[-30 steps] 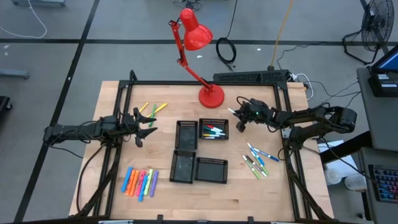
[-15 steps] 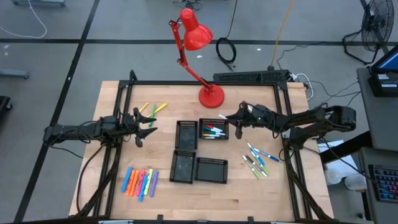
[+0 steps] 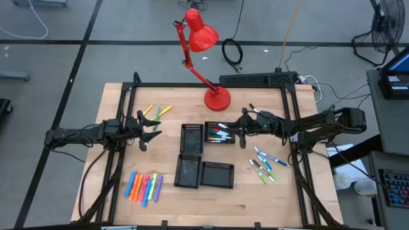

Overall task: Pick & Place Markers
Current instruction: Put the pink highlighter pen into the top right black bin

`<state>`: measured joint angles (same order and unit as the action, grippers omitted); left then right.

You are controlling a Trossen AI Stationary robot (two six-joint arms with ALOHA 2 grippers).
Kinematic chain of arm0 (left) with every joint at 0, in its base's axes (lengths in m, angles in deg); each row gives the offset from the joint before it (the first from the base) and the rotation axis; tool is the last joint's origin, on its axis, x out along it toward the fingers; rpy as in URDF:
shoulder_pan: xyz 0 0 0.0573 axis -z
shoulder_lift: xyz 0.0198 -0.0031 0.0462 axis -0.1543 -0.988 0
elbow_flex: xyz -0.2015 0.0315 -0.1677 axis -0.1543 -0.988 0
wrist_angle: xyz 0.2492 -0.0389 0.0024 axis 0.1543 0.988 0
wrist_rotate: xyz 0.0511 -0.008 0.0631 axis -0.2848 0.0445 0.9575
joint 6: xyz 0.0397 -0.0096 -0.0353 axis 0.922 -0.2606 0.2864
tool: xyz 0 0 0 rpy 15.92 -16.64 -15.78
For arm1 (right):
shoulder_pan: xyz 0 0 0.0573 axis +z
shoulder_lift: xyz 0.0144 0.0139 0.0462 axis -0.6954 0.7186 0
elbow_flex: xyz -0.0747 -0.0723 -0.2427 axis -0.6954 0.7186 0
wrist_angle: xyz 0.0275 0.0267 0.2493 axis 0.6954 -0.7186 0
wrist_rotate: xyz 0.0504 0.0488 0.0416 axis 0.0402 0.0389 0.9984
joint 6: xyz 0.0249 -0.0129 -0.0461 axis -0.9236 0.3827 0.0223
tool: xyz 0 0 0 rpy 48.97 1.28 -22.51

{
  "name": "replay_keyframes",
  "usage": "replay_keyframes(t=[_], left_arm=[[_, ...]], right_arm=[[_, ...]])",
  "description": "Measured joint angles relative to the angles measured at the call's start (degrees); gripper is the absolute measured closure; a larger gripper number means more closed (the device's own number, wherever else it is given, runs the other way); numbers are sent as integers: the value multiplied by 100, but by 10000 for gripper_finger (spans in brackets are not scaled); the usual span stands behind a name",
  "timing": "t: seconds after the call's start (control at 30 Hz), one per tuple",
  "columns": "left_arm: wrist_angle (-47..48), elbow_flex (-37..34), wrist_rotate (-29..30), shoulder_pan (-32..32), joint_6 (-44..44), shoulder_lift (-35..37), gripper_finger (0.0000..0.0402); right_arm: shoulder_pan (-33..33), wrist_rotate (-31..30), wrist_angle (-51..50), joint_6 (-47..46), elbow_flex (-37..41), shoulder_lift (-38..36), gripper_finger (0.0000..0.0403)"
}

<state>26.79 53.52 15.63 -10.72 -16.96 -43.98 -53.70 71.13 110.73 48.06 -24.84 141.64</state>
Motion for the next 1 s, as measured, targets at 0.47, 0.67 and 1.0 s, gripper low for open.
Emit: replay_keyframes(t=[0.47, 0.67, 1.0], left_arm=[[-2, 0, 0, -1, 0, 0, 192], [-1, 0, -1, 0, 0, 0, 192], [1, 0, -5, -1, 0, 0, 192]], right_arm=[[272, -19, 3, 22, -381, 575, 370], [264, -4, -7, 61, -684, 1325, 370], [264, 15, -635, 339, -1240, 2147, 369]])
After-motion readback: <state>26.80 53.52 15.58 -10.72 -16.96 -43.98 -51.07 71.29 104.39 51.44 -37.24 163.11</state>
